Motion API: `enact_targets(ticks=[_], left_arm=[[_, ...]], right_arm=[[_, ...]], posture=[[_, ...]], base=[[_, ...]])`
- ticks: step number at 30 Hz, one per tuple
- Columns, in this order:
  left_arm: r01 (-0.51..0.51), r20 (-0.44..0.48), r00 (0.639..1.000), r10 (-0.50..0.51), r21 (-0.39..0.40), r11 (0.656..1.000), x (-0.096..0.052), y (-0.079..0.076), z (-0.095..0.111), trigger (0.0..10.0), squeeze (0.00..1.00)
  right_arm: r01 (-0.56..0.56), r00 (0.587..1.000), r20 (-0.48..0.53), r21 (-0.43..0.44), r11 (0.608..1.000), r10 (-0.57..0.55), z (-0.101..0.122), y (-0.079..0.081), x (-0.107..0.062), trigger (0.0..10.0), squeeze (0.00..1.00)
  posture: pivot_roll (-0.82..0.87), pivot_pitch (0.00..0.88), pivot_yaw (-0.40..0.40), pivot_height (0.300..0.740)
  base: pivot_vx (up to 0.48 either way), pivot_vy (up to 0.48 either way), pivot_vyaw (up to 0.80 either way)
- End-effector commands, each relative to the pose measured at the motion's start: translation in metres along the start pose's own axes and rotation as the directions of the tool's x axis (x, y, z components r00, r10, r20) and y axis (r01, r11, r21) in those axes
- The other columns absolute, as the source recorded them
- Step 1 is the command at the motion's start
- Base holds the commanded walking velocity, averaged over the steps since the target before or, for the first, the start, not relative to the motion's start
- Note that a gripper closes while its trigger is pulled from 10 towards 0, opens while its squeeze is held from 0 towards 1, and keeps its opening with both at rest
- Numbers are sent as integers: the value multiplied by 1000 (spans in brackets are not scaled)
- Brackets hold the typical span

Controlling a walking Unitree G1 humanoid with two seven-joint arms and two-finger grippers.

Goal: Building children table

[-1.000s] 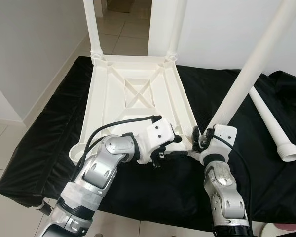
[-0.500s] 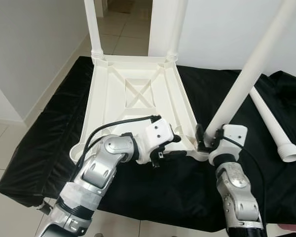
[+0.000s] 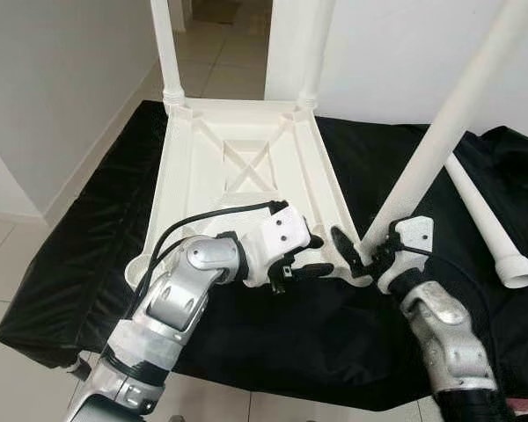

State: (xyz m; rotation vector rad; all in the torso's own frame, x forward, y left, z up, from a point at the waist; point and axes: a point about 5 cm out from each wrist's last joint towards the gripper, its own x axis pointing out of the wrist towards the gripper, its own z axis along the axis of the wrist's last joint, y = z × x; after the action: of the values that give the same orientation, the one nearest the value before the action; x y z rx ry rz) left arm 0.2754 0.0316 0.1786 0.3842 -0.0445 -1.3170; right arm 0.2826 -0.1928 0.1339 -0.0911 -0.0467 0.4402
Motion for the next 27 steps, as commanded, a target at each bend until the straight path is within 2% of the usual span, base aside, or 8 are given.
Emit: enact_targets(ticks=[1, 3, 4, 7, 8, 19, 20, 27], left_arm=[[-106, -4, 994, 106, 11, 994, 0, 8, 1, 10000, 0], [-111, -6, 994, 111, 13, 994, -1, 9, 1, 10000, 0], [-117, -8, 993, 117, 14, 993, -1, 9, 1, 10000, 0], [-117, -8, 993, 117, 14, 993, -1, 9, 1, 10000, 0], [-123, -11, 992, 124, 15, 992, -1, 10, 0, 10000, 0], [-144, -22, 989, 144, 22, 989, -2, 10, -1, 10000, 0], [-144, -22, 989, 145, 23, 989, -2, 10, -1, 10000, 0], [-142, -21, 990, 143, 27, 989, -1, 10, -1, 10000, 0]], right_arm=[[-38, 999, -8, -3, 999, 38, -3, 0, 2, 10000, 0], [-52, 998, -24, -13, 999, 52, -5, -3, 4, 9333, 0], [-61, 997, -40, -16, 998, 60, -8, -6, 5, 4863, 0], [-61, 997, -40, -16, 998, 60, -8, -6, 5, 4863, 0], [-72, 996, -47, -17, 997, 71, -10, -9, 6, 0, 0], [-110, 992, -68, 2, 994, 110, -16, -17, 4, 0, 0], [-114, 991, -68, 4, 993, 114, -17, -18, 4, 10000, 0], [-85, 995, -51, 34, 996, 86, -16, -18, 1, 10000, 0]], posture=[[-65, 0, -30, 740], [-60, 0, -30, 740], [-55, 0, -35, 740], [-55, 0, -35, 740], [-51, 0, -36, 740], [-46, 0, -38, 740], [-51, 0, -35, 740], [-58, 0, -32, 740]], base=[[0, 0, 0], [0, 0, 0], [0, 0, 0], [0, 0, 0], [0, 0, 0], [0, 0, 0], [0, 0, 0], [0, 0, 0]])
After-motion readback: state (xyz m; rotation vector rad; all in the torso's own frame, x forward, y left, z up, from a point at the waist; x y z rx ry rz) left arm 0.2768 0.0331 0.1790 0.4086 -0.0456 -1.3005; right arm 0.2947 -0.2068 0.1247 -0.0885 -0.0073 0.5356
